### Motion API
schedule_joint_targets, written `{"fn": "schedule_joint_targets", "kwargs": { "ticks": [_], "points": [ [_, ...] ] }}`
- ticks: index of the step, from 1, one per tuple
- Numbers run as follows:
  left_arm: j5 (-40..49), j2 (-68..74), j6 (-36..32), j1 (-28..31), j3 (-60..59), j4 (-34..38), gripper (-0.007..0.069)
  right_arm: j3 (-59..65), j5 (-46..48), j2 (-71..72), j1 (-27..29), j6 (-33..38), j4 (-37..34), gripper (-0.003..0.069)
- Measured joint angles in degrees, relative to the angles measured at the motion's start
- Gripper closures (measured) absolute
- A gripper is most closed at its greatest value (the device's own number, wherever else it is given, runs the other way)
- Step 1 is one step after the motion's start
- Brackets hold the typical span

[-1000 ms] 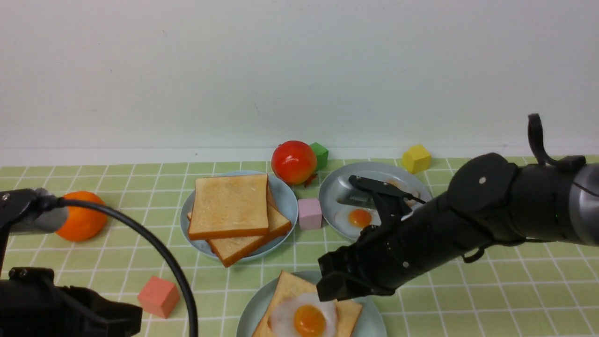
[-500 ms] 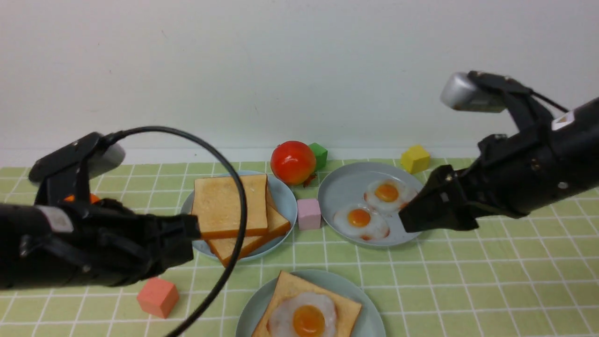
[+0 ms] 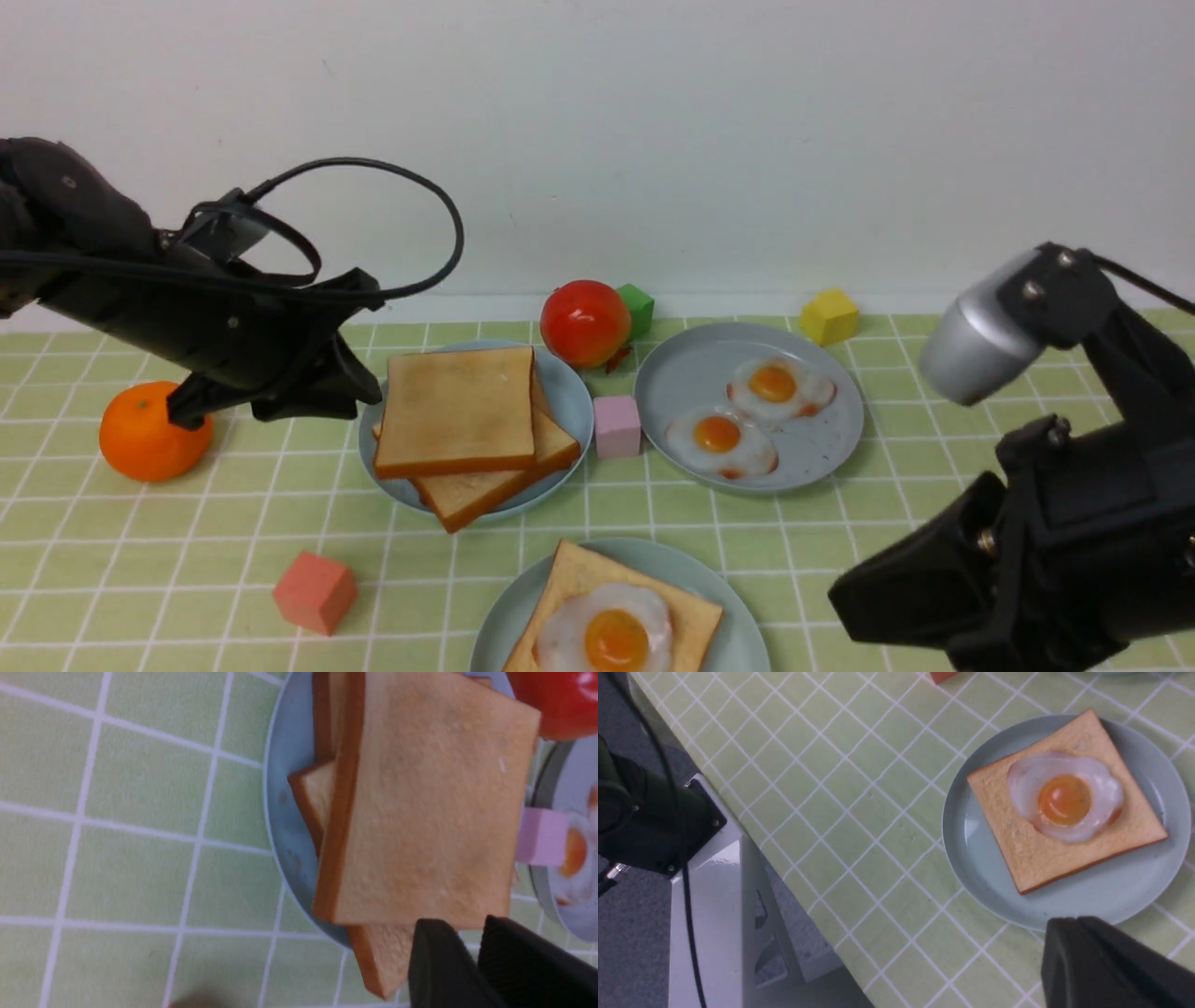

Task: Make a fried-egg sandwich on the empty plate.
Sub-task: Use the left arm to grab a slice of bread, then use the left arm to place a slice of bread on the fried egg in the middle

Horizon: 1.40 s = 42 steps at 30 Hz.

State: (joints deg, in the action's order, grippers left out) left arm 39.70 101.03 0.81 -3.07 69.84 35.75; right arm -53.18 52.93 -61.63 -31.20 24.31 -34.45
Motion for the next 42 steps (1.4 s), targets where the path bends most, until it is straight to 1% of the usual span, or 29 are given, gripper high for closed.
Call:
{"fn": "schedule_joint_targets", "kwargs": {
  "ticks": [1,2,4,5,8,11,13,14,15,17,18,19,20,23,27,29,31,32,33,34,35,37,40,42],
  "points": [
    [0.0,0.3,0.0,0.0,0.2,0.0,0.0413,0.1,0.1,0.0,0.0,0.0,0.0,0.0667],
    [0.1,2.5,-0.1,0.0,1.3,0.0,0.0364,0.3,0.9,0.0,-0.1,0.0,0.1,0.0670],
    [-0.5,5.4,-0.8,0.0,2.5,-0.1,0.0306,0.5,2.1,0.0,-0.1,0.0,0.1,0.0670],
    [-0.8,6.3,-1.1,0.0,2.7,-0.1,0.0292,0.5,2.3,0.0,-0.1,0.0,0.1,0.0670],
    [-2.2,8.4,-1.4,0.0,3.0,0.0,0.0271,0.5,2.5,0.0,-0.1,0.0,-0.4,0.0669],
    [-2.6,10.1,-2.5,0.0,3.0,0.7,0.0279,0.5,2.5,0.0,-0.1,0.0,-0.5,0.0668],
    [-2.6,10.6,-3.8,0.0,3.2,1.3,0.0318,0.5,2.5,0.0,-0.1,0.0,-0.5,0.0668],
    [-2.6,10.6,-5.0,0.0,3.3,1.7,0.0367,0.5,2.4,0.0,-0.1,0.0,-0.5,0.0666],
    [-2.6,10.6,-5.4,0.0,3.3,2.0,0.0393,0.5,2.4,0.0,-0.1,0.0,-0.5,0.0665],
    [-2.5,10.6,-6.6,0.0,3.3,2.2,0.0494,0.5,2.4,0.0,-0.1,0.0,-0.5,0.0663],
    [-2.5,10.6,-6.8,0.0,3.3,2.2,0.0515,0.5,2.4,0.0,-0.1,0.0,-0.5,0.0663],
    [-2.2,10.4,-7.4,0.0,3.3,2.2,0.0590,0.5,2.4,0.0,-0.1,0.0,-0.5,0.0662],
    [-1.9,10.3,-7.9,0.0,3.3,2.2,0.0610,0.5,2.4,0.0,-0.1,0.0,-0.5,0.0661],
    [-0.7,9.6,-9.1,0.0,3.3,2.0,0.0624,0.5,2.4,0.0,-0.1,0.0,-0.5,0.0658],
    [3.5,4.1,-14.7,-0.4,1.2,2.5,0.0624,0.5,2.4,0.0,-0.1,0.0,-0.5,0.0655],
    [4.1,-0.1,-19.9,-1.3,-2.3,4.5,0.0624,0.5,2.4,0.0,-0.1,0.0,-0.5,0.0653],
    [4.1,-4.1,-24.8,-2.8,-7.2,8.9,0.0624,0.5,2.4,0.0,-0.1,0.0,-0.5,0.0652],
    [4.1,-4.1,-24.8,-2.9,-7.2,9.4,0.0624,0.5,2.4,0.0,-0.1,0.0,-0.5,0.0652],
    [4.1,-7.0,-29.1,-4.3,-12.3,15.0,0.0624,0.5,2.4,0.0,-0.1,0.0,-0.5,0.0652],
    [4.1,-7.9,-31.4,-5.3,-14.6,17.7,0.0624,0.5,2.4,0.0,-0.1,0.0,-0.5,0.0650],
    [4.0,-8.9,-35.1,-6.6,-17.9,21.6,0.0624,0.5,2.4,0.0,-0.1,0.0,-0.5,0.0648],
    [3.5,-9.4,-41.1,-8.6,-22.2,27.2,0.0624,0.5,2.4,0.0,-0.1,0.0,-0.5,0.0645],
    [1.4,-9.2,-48.9,-11.6,-27.6,33.8,0.0624,0.5,2.2,0.0,-0.1,0.0,-0.5,0.0642],
    [-0.9,-8.6,-51.1,-13.1,-29.1,36.4,0.0625,0.5,2.1,0.0,-0.1,0.0,-0.5,0.0640]
  ]
}}
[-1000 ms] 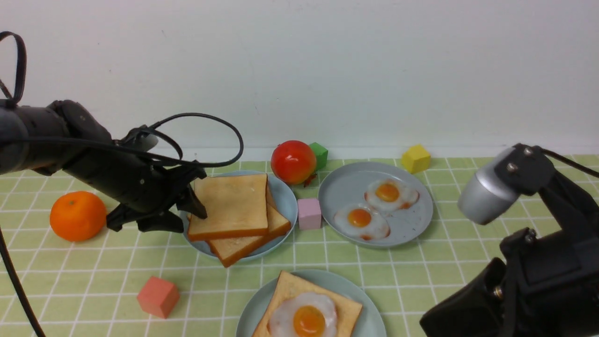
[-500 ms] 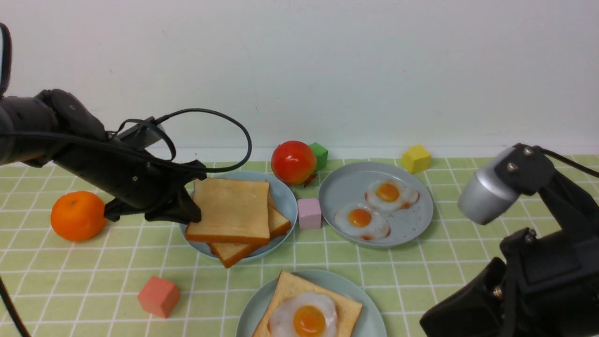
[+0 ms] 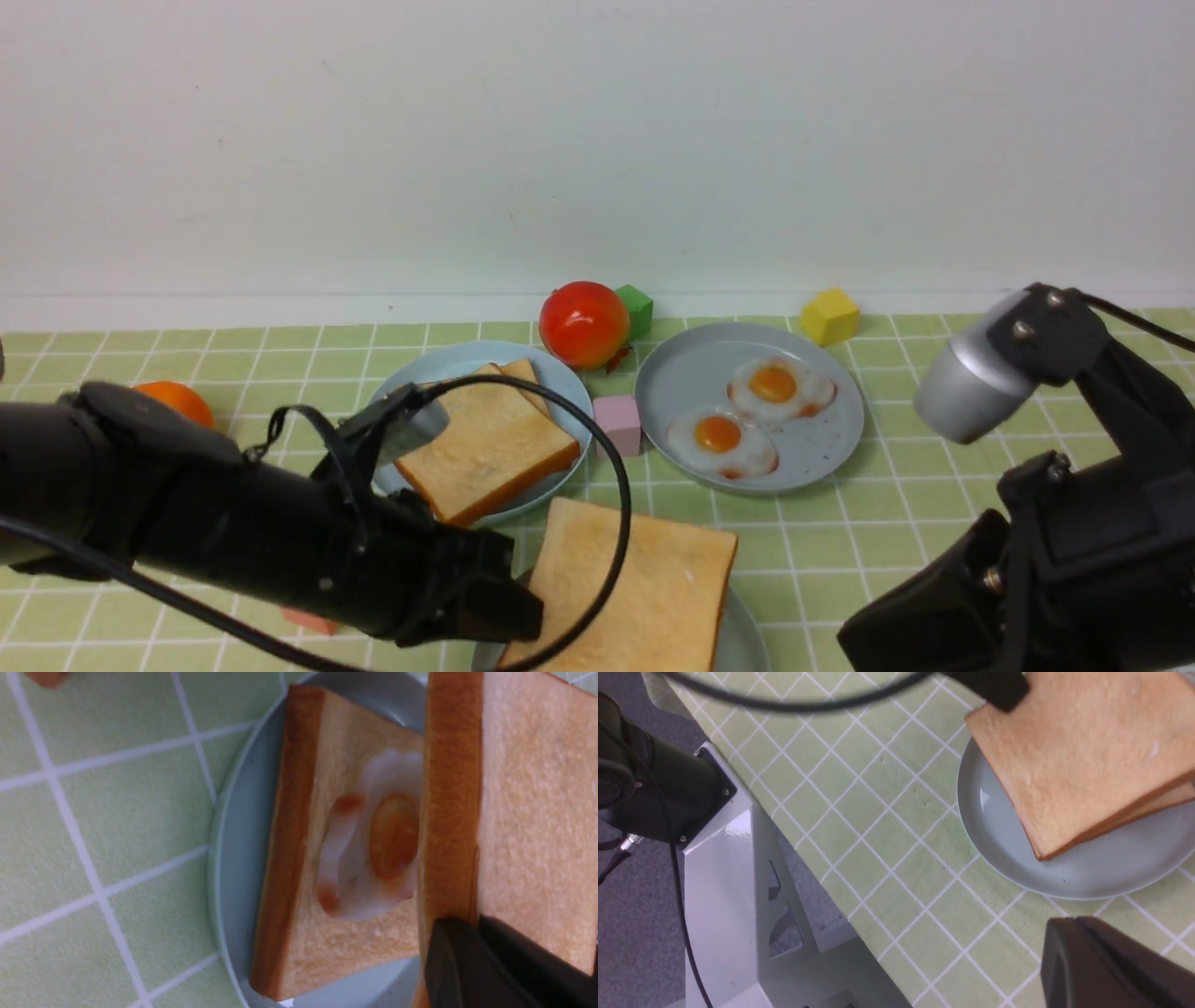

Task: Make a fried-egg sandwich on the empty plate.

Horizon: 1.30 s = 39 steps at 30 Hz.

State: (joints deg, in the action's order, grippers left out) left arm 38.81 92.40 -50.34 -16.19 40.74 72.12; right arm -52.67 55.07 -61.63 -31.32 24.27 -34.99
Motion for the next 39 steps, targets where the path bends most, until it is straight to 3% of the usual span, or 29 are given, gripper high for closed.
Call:
{"fn": "schedule_joint_targets", "kwargs": {
  "ticks": [5,8,10,11,13,16,19,22,27,32,36,39],
  "points": [
    [-6.0,2.6,0.4,-1.6,-0.7,2.0,0.0596,0.0,-1.4,0.0,0.0,-0.6,0.9,0.0631],
    [-6.7,3.1,1.7,-1.6,-0.8,2.0,0.0533,0.0,-3.1,0.1,0.0,-6.5,5.5,0.0627],
    [-6.7,3.1,2.6,-1.6,-0.8,2.0,0.0465,0.2,-4.8,1.0,0.0,-13.3,10.9,0.0622],
    [-6.7,3.1,2.6,-1.6,-0.8,2.0,0.0456,0.3,-5.0,1.0,0.0,-13.3,10.9,0.0622],
    [-6.1,3.1,4.2,-1.6,-0.8,1.0,0.0328,2.3,-8.0,5.1,0.0,-23.1,19.3,0.0617],
    [-4.3,2.3,6.4,-1.6,-0.8,-0.9,0.0204,6.9,-11.5,11.4,0.0,-29.6,25.8,0.0611],
    [-0.3,0.2,10.7,-1.6,-0.8,-3.4,0.0121,13.6,-14.8,20.7,0.0,-35.1,32.9,0.0608],
    [3.4,-2.5,14.3,-1.6,-0.8,-6.7,0.0090,20.0,-17.3,28.7,0.0,-38.5,37.2,0.0603],
    [7.0,-9.1,21.5,-1.6,-0.5,-17.1,0.0092,28.2,-20.9,41.9,0.0,-40.8,42.4,0.0596],
    [11.9,-25.2,33.1,-1.6,-0.4,-27.9,0.0158,35.3,-24.1,51.7,0.0,-40.9,45.0,0.0590],
    [14.9,-36.1,41.0,-1.6,-0.5,-32.2,0.0252,37.1,-25.7,53.5,0.0,-40.8,46.2,0.0586],
    [18.7,-48.4,50.3,-1.6,-0.8,-36.2,0.0419,37.3,-26.0,53.6,0.0,-40.8,46.5,0.0578]
  ]
}}
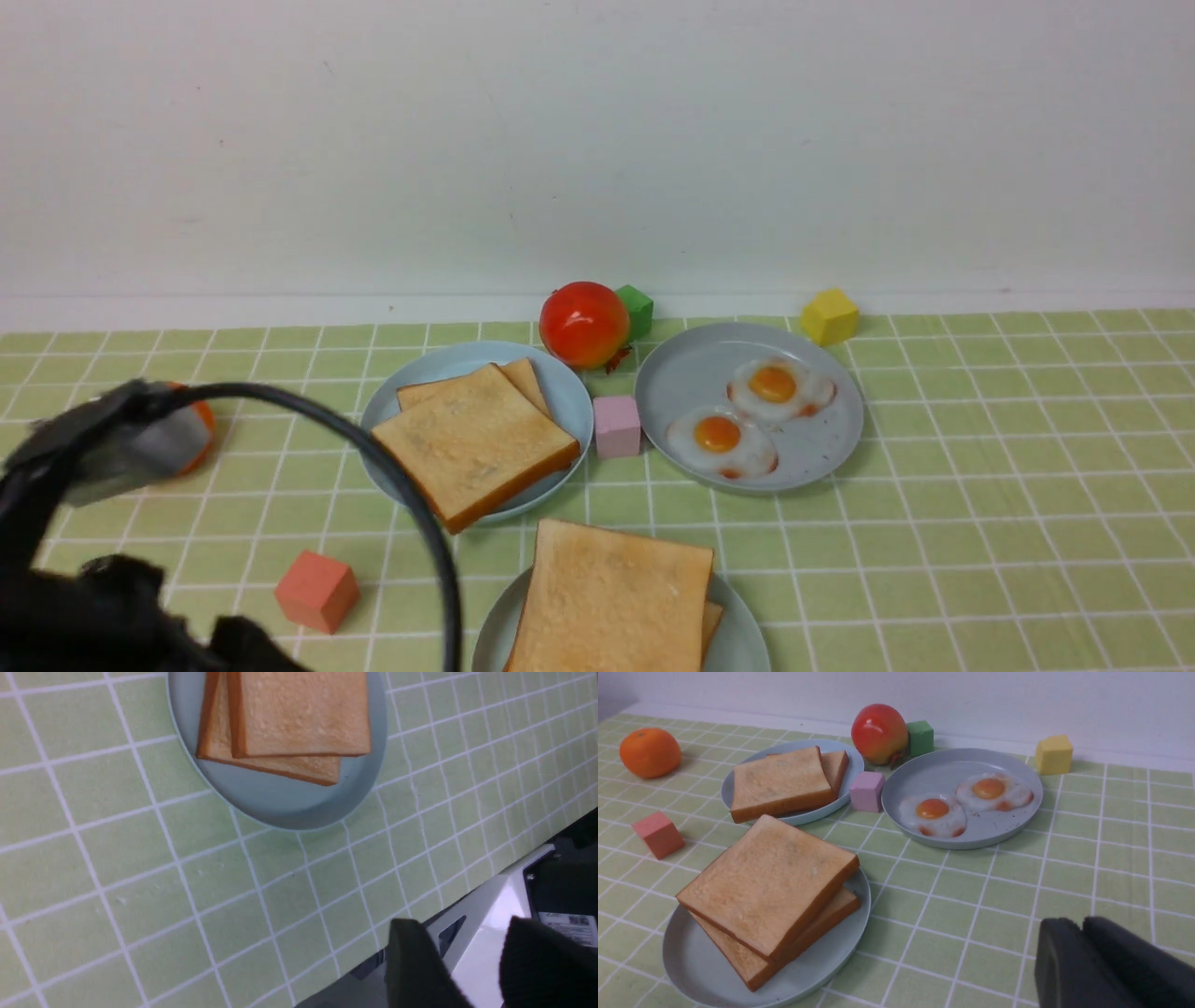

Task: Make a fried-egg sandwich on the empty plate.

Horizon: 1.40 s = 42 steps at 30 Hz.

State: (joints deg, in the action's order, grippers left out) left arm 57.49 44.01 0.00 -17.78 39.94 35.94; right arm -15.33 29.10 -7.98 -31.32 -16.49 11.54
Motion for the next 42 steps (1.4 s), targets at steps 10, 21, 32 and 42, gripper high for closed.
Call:
{"fn": "schedule_joint_targets", "kwargs": {
  "ticks": [10,21,32,42],
  "points": [
    [4.8,-21.0,21.7,0.0,-0.1,-13.0,0.0638,0.1,-0.4,0.1,0.0,0.0,0.0,0.0571],
    [5.3,-25.4,25.8,0.0,-0.1,-13.9,0.0638,0.2,-0.4,0.1,0.0,0.0,0.0,0.0566],
    [-10.3,-27.3,21.8,1.0,-8.0,-28.8,0.0638,0.2,-0.6,0.1,0.0,0.0,0.1,0.0557],
    [-33.6,-44.2,21.0,12.4,-38.5,-40.8,0.0638,0.2,-0.6,0.1,0.0,0.0,0.2,0.0545]
  ]
}}
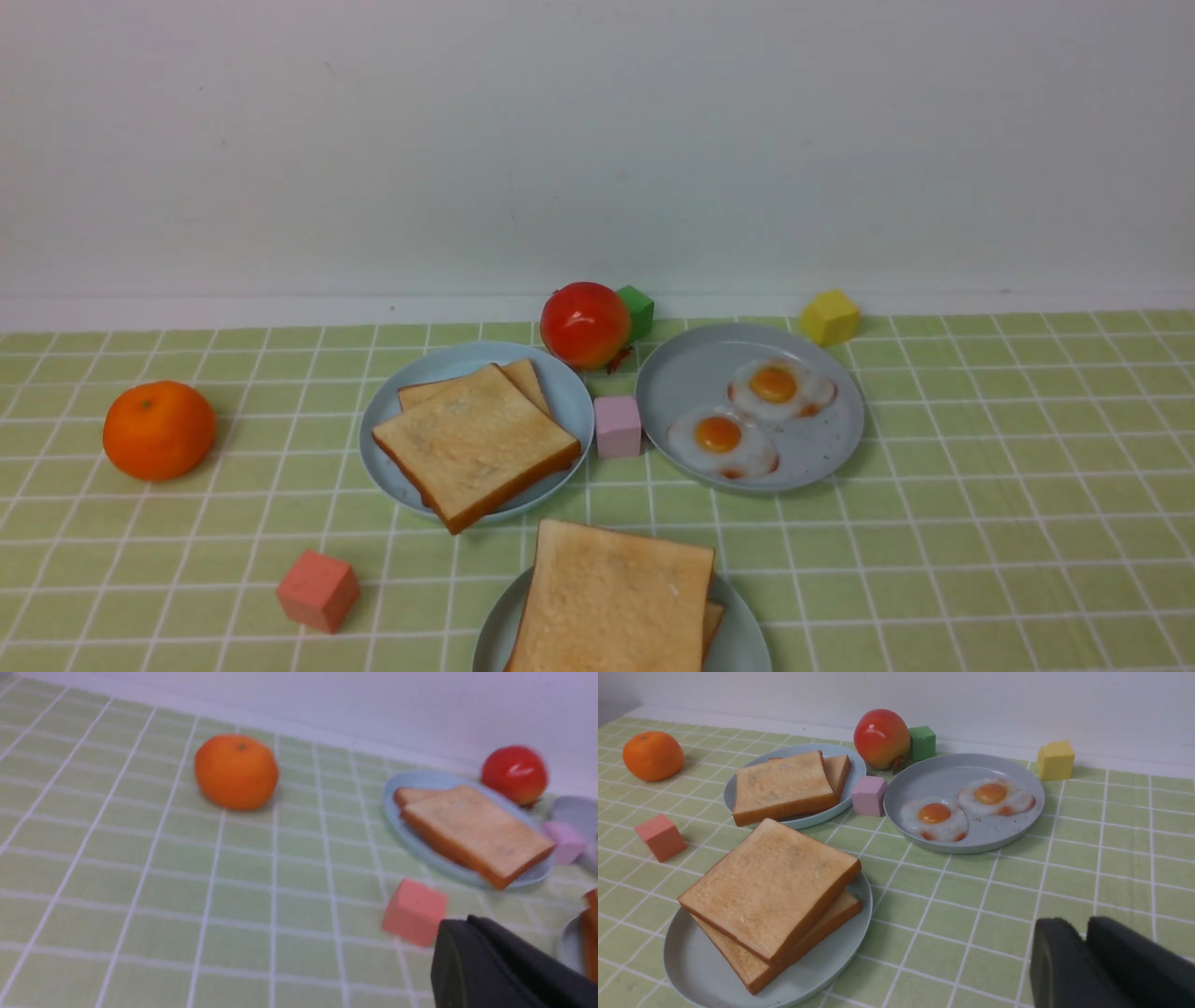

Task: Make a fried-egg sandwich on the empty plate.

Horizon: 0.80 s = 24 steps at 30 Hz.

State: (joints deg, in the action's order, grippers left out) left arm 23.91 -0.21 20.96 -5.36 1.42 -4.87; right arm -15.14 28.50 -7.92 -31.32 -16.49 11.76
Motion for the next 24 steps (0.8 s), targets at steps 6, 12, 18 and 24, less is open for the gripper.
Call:
{"fn": "schedule_joint_targets", "kwargs": {
  "ticks": [6,12,18,24],
  "points": [
    [-0.7,-0.4,-0.4,0.3,-3.0,-0.8,0.0638,0.0,-0.1,0.1,0.0,0.0,0.3,0.0538],
    [-1.1,-0.4,-0.4,0.3,-3.1,-0.8,0.0637,0.0,-0.1,0.1,0.0,0.0,0.5,0.0531],
    [-1.1,-0.4,-0.4,0.3,-3.1,-0.8,0.0634,0.0,-0.1,0.1,0.0,0.0,0.6,0.0523],
    [-1.2,-0.4,-0.4,0.3,-3.1,-0.8,0.0629,0.0,-0.1,0.1,0.0,0.0,0.6,0.0519]
  ]
}}
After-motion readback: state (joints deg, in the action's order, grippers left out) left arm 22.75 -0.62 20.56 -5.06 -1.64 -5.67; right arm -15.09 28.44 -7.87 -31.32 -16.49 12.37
